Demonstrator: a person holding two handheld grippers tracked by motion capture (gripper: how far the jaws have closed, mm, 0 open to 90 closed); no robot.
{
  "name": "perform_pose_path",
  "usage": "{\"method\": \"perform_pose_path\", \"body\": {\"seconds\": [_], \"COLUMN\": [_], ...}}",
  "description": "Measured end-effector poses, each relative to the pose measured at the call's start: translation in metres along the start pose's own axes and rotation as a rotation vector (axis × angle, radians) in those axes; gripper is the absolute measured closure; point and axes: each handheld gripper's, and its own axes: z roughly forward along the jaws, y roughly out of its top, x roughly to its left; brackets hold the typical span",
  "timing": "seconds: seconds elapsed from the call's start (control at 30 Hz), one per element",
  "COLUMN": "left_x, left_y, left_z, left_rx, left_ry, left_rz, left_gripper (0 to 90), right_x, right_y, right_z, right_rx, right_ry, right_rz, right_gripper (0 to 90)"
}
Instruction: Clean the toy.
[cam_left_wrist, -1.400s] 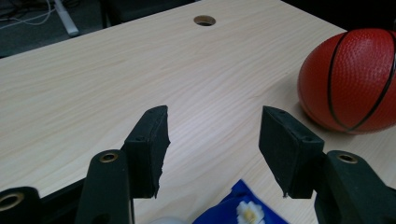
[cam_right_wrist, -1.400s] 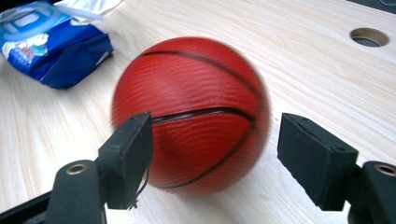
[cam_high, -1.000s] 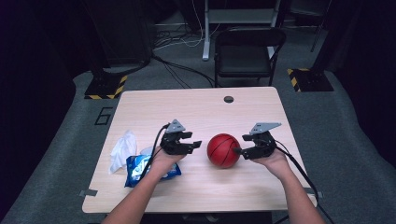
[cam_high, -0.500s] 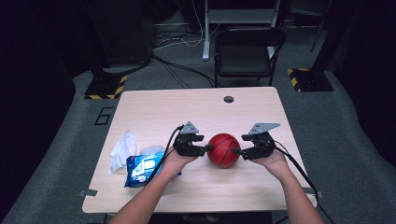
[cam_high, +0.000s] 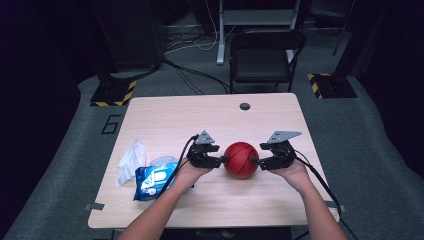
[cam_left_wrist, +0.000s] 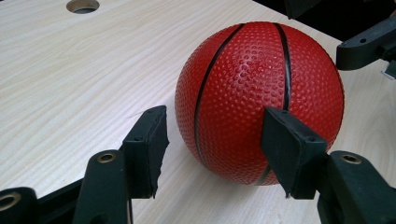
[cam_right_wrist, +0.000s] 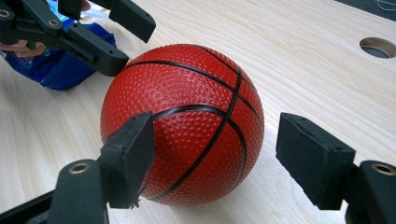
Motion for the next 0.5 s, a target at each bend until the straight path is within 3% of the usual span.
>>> {"method": "perform_pose_path", "body": {"seconds": [0.5], "left_x": [0.0023], "left_y": [0.0024], "left_z": [-0.0054], "left_rx": [-0.004], "left_ry": [0.004], "left_rz": [-0.004], "left_gripper": [41.3], "right_x": [0.0004], "right_y": [0.0005], "right_z": [-0.0039], "right_rx": [-0.002], "right_ry": [-0.005], "right_rz": [0.005], "right_gripper": [27.2]}}
